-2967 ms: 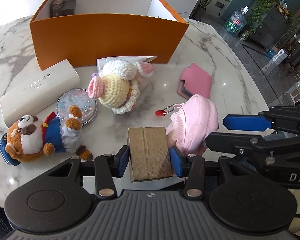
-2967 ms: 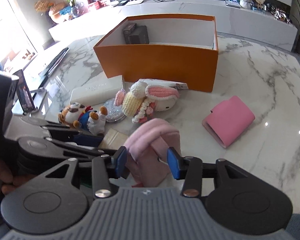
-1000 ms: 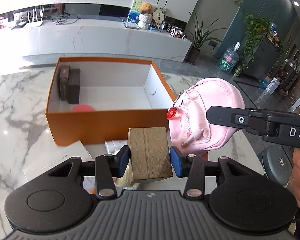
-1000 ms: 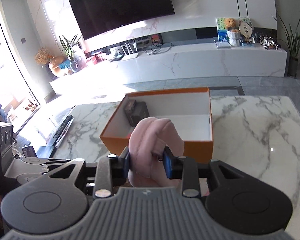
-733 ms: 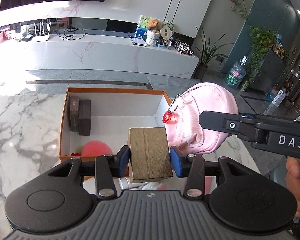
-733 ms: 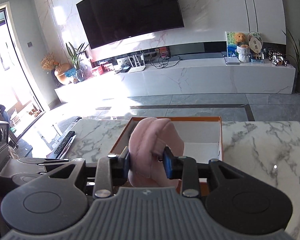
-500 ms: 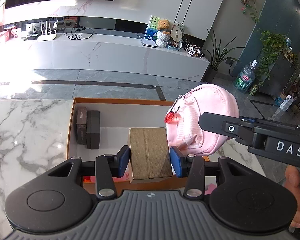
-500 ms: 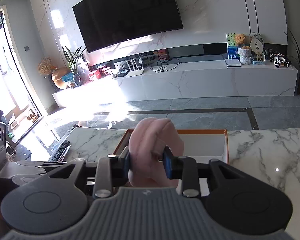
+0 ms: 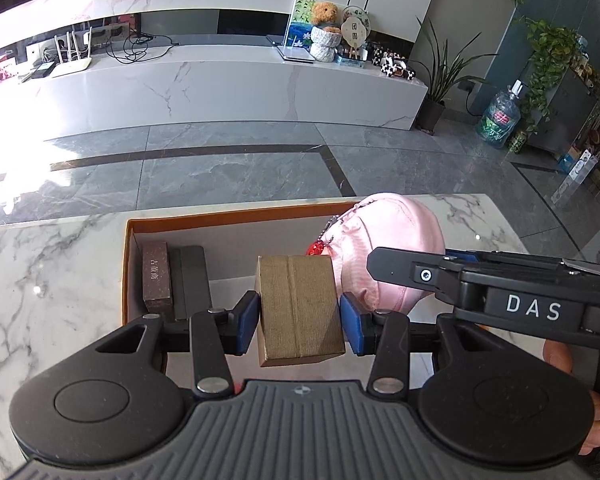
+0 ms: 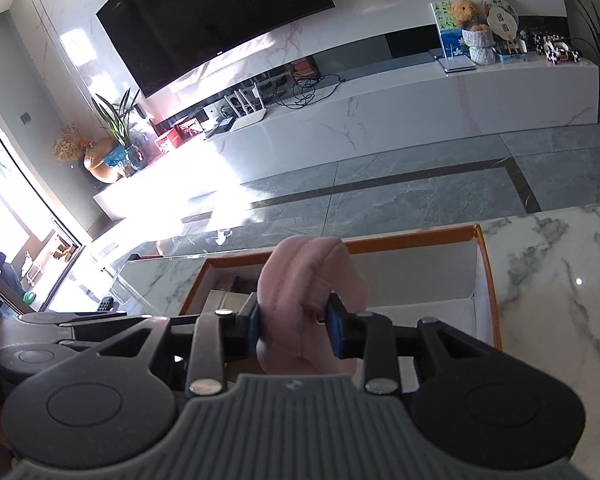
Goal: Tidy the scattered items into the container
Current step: 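Carry the pink bag and kraft box with both tools toward the orange box, then lower the pink bag with the right tool while the left tool lowers the kraft box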
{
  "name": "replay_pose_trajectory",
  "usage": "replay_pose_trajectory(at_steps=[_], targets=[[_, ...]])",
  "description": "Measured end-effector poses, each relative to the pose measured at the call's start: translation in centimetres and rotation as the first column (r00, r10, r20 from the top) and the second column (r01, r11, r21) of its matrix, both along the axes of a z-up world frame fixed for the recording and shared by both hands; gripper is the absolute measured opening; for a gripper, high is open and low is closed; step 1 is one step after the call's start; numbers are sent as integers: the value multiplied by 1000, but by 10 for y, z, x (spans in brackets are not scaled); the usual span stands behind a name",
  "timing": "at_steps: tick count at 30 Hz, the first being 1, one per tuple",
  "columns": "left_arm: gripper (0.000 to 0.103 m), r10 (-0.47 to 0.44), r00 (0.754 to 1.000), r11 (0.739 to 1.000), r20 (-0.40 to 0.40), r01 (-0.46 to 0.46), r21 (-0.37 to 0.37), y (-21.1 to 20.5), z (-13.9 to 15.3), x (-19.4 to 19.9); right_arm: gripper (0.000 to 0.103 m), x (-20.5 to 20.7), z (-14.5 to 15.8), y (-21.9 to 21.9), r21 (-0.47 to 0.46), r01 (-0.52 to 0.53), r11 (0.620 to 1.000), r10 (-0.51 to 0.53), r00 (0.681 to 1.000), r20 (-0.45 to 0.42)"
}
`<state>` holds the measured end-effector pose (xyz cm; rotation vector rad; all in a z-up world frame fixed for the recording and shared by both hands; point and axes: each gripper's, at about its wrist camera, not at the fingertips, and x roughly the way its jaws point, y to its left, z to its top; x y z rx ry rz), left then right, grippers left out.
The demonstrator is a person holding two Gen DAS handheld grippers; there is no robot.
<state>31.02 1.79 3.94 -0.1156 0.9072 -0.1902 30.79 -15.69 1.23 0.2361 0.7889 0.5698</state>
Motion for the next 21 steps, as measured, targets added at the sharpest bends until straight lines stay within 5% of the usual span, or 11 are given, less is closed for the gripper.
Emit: replay_pose_trajectory(at_steps=[9,21], targets=[[51,19,998,997,-53,-15,79,0,-43,30,36,37,-44,4,40,7,999,-2,991,-134],[51,7,1000,978,-3,-6,207,-12,-66,39,36,52,-64,12,54,-21,998,31,983,-180]])
